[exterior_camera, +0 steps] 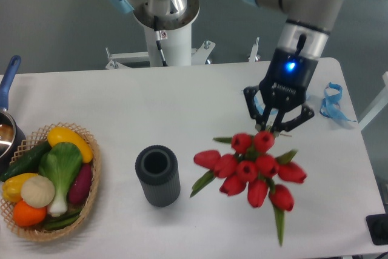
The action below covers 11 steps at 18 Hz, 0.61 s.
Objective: Pick up the flowers from the table
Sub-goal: 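Lift the grasped tulip bouquet up off the table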
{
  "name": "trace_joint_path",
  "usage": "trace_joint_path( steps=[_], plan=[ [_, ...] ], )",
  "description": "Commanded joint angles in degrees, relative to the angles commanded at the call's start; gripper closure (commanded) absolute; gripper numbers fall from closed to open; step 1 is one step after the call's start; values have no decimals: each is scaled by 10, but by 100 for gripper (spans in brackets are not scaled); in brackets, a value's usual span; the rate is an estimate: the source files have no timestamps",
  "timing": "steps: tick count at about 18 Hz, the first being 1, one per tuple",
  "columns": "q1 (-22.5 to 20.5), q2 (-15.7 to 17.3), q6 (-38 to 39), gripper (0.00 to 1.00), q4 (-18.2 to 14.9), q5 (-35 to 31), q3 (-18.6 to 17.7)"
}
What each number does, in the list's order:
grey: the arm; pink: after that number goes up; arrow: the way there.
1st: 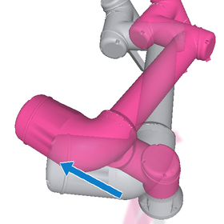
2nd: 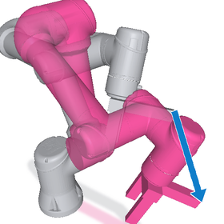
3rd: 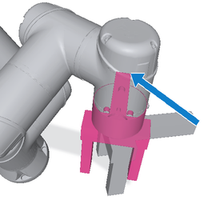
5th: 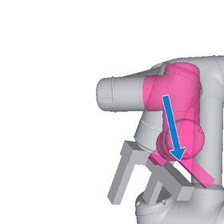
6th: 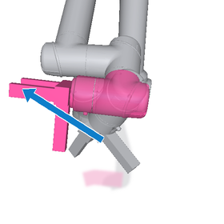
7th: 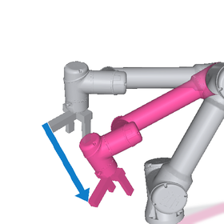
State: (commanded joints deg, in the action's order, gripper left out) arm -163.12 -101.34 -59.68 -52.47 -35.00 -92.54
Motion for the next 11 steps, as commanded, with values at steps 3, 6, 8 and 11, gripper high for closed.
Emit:
trace_joint_path(
  steps=[3,6,8,11],
  plan=[
    [-9,2,0,91,1,20,-4],
    [-10,5,-2,91,8,20,-14],
    [-11,10,-2,91,9,20,-20],
    [-11,15,-2,91,9,20,-25]
  ],
)
